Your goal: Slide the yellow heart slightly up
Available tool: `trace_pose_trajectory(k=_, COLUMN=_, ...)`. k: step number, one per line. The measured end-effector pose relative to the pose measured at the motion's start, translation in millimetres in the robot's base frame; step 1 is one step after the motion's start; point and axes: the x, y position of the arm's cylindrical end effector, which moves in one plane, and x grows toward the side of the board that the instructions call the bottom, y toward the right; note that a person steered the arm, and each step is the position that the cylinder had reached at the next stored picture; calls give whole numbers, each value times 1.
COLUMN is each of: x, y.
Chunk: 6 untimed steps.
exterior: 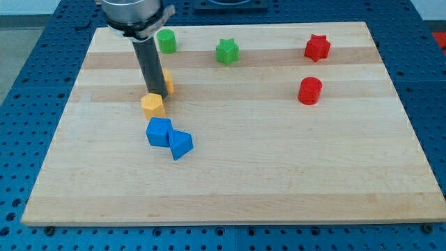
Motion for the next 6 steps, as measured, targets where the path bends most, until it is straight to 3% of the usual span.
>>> trace_pose_trajectory(k=3, x=40, y=0)
trace_pose_trajectory(k=6, x=-39, y=19)
